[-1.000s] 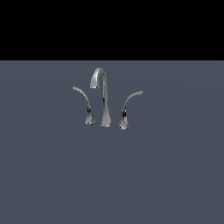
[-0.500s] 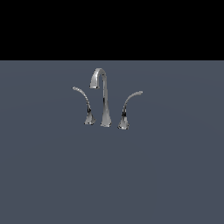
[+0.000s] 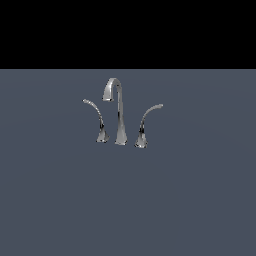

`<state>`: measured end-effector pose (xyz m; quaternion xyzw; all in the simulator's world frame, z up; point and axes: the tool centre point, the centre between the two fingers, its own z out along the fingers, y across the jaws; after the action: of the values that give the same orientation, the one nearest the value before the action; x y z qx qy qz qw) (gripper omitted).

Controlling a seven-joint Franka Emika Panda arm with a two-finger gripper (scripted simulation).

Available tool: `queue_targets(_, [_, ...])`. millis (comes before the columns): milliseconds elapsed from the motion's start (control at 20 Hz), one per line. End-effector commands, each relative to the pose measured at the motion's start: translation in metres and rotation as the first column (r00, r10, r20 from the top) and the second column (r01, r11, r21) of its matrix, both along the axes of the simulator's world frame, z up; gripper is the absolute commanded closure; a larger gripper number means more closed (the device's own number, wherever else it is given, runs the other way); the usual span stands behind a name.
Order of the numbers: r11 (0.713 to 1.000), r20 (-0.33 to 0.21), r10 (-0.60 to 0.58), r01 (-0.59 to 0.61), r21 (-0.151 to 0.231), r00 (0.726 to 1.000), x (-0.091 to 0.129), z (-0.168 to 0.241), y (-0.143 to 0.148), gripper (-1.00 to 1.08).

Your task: Turn on the faucet by rotating a designated handle.

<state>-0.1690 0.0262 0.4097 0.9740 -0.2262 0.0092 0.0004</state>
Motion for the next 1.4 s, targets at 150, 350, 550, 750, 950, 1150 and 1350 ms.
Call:
queue_targets(150, [0.990, -0.001, -0.139, 0.139, 0.004, 0.990, 0.030, -0.025, 0.004, 1.08])
queue_targets(350, [0.971, -0.002, -0.237, 0.237, 0.006, 0.971, 0.051, -0.044, 0.004, 1.08])
queue_targets(550, [0.943, -0.004, -0.333, 0.334, 0.008, 0.943, 0.073, -0.062, 0.001, 1.08])
queue_targets(750, [0.904, -0.006, -0.426, 0.426, 0.009, 0.905, 0.095, -0.080, -0.003, 1.08])
queue_targets(950, [0.857, -0.007, -0.516, 0.516, 0.010, 0.857, 0.116, -0.099, -0.010, 1.08])
queue_targets(1150, [0.799, -0.009, -0.601, 0.601, 0.010, 0.799, 0.136, -0.117, -0.019, 1.08])
queue_targets(1350, [0.731, -0.010, -0.683, 0.683, 0.009, 0.731, 0.156, -0.136, -0.031, 1.08])
